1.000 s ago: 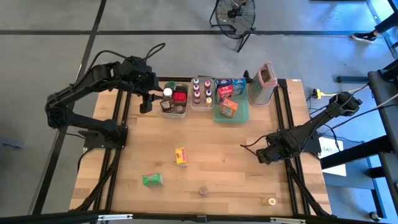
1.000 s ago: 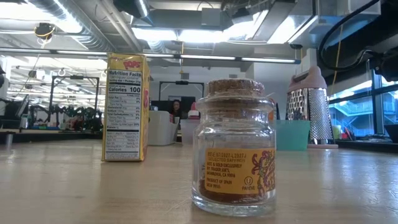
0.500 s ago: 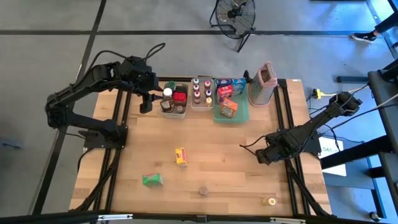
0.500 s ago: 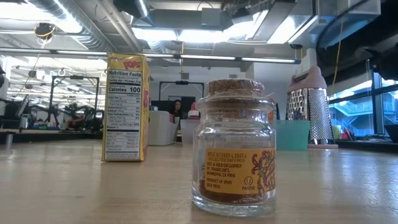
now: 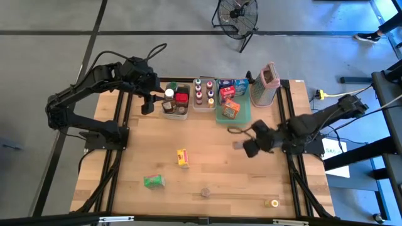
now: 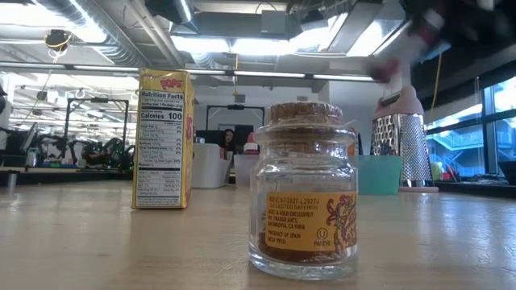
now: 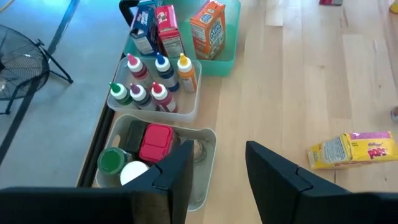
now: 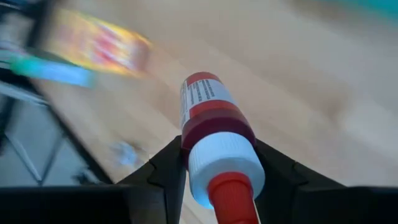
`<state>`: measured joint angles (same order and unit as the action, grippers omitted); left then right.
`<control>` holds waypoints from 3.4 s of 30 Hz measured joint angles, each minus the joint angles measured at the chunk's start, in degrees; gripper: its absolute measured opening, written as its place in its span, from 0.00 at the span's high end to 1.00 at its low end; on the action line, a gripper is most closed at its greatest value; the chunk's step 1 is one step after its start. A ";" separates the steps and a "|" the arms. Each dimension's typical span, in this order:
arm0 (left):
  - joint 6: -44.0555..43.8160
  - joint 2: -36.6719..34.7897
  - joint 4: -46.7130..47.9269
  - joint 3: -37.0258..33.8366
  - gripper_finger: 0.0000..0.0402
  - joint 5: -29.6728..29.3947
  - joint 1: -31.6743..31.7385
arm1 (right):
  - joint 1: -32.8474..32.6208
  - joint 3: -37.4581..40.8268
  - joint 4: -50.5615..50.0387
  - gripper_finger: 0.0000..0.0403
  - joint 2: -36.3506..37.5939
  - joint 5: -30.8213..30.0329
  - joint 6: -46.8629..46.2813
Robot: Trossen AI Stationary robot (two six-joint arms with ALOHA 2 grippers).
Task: Pick & Place Kitchen Items
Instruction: Put the red food coloring bottle into the transparent bin
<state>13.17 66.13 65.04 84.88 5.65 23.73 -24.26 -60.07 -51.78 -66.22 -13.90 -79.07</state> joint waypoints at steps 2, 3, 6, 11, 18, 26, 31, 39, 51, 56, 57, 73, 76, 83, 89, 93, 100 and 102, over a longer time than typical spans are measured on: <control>-0.63 0.00 0.52 0.00 0.65 0.00 0.00 | 2.60 -3.98 2.21 0.65 -0.73 -1.40 6.81; -0.63 0.00 1.06 0.00 0.65 0.00 0.00 | 3.86 -5.88 2.75 0.65 -1.25 -1.61 10.47; -0.83 0.00 3.73 0.00 0.65 0.00 0.00 | 7.72 -11.96 3.84 0.65 -3.85 -1.53 20.07; -2.71 -0.02 7.03 0.00 0.65 0.00 0.00 | 14.01 -22.33 2.17 0.65 -10.05 -0.29 33.44; -3.75 -0.02 7.65 0.00 0.65 0.00 0.00 | 22.53 -38.40 -7.69 0.65 -23.00 4.66 47.99; -4.48 -0.02 7.65 0.00 0.65 0.00 0.00 | 28.95 -51.27 -18.41 0.65 -38.15 8.57 57.78; -4.48 -0.02 7.65 0.00 0.65 -0.01 0.00 | 31.61 -54.62 -19.41 0.65 -43.88 8.55 61.50; -4.68 -0.02 7.62 0.00 0.65 -0.02 0.00 | 35.34 -54.82 -19.71 0.65 -48.26 5.29 65.30; -5.96 -0.02 7.65 0.00 0.65 -0.02 0.00 | 36.77 -54.89 -21.70 0.65 -50.34 10.19 68.66; -5.72 -0.02 7.63 0.00 0.65 -0.02 0.00 | 36.96 -54.89 -26.15 0.65 -50.52 10.02 68.67; -5.51 -0.02 7.63 0.00 0.65 -0.02 0.00 | 37.07 -54.89 -26.22 0.65 -50.59 10.02 68.65; -5.02 -0.02 7.60 0.00 0.65 -0.04 0.00 | 38.39 -54.82 -24.97 0.65 -53.08 9.42 69.04; -5.00 -0.04 8.06 0.00 0.65 -0.04 0.00 | 38.39 -54.82 -24.91 0.65 -53.96 9.44 69.22; -4.91 -0.07 8.51 0.02 0.65 -0.04 -0.01 | 38.82 -54.80 -25.24 0.65 -54.83 8.09 69.48; -4.89 -0.04 8.50 0.01 0.65 -0.04 -0.01 | 39.63 -54.80 -25.10 0.65 -55.03 7.10 69.51; -4.43 -0.04 8.50 0.00 0.65 -0.04 -0.02 | 40.04 -54.80 -25.09 0.65 -55.03 7.00 69.70; -4.43 -0.04 8.50 0.02 0.65 -0.04 0.00 | 40.72 -54.80 -24.12 0.65 -55.03 6.41 70.54; -4.43 -0.04 8.50 0.00 0.65 -0.04 0.00 | 40.86 -54.80 -23.85 0.65 -55.03 6.41 70.58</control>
<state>8.73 66.08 73.54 84.89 5.61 23.72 16.61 -114.87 -75.63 -121.25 -7.48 -8.49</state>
